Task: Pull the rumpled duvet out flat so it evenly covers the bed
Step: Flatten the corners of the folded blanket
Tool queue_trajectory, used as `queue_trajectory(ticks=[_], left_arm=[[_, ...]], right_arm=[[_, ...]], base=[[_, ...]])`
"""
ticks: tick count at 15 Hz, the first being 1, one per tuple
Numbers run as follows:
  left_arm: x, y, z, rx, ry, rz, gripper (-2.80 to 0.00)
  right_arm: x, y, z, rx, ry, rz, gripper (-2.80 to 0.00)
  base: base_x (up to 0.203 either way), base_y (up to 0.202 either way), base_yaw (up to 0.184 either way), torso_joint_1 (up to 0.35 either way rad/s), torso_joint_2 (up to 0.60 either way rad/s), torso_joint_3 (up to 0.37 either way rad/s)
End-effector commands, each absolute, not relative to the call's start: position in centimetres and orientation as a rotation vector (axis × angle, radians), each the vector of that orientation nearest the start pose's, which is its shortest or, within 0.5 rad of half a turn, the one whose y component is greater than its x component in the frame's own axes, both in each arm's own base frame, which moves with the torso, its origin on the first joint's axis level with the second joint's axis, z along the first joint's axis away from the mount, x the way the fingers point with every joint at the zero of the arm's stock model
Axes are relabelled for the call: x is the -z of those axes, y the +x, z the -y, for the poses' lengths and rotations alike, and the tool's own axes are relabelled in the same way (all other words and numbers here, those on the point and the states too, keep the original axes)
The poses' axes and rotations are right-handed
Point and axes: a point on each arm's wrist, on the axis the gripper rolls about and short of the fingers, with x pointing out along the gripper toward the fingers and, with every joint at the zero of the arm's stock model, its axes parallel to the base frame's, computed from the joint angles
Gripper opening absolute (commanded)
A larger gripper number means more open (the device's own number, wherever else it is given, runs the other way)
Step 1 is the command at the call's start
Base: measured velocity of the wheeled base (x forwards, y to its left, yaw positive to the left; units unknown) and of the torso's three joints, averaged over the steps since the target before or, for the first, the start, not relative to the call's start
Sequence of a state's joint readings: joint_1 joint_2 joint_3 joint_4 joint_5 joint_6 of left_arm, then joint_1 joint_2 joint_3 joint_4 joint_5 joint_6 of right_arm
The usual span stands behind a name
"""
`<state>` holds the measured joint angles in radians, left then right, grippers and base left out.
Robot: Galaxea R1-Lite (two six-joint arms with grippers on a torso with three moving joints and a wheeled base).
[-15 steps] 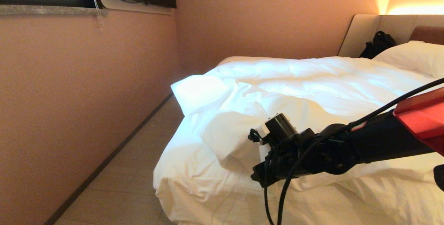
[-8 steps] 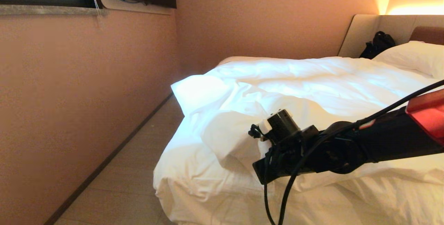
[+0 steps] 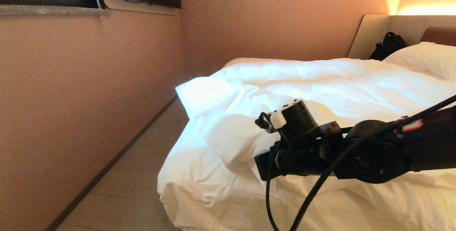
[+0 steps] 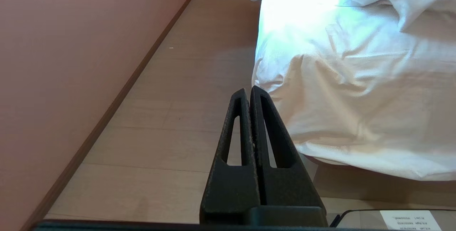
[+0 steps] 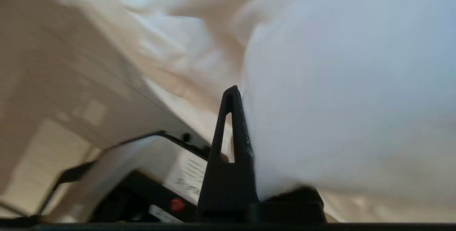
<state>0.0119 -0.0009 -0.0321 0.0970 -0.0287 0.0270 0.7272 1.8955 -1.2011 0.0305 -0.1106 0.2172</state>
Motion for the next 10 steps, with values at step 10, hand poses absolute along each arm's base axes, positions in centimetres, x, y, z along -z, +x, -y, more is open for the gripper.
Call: queue_trajectory(ticks=[10], left_arm=[[-7.4,-2.6,0.1,0.018,0.026,-0.066,-2.80]], right_arm=[[-22.3,26.9,-26.1,-0.617,0.145,-0.318,-2.80]], base=[[0.000,0.000,0.000,0.000,0.00,0.000]])
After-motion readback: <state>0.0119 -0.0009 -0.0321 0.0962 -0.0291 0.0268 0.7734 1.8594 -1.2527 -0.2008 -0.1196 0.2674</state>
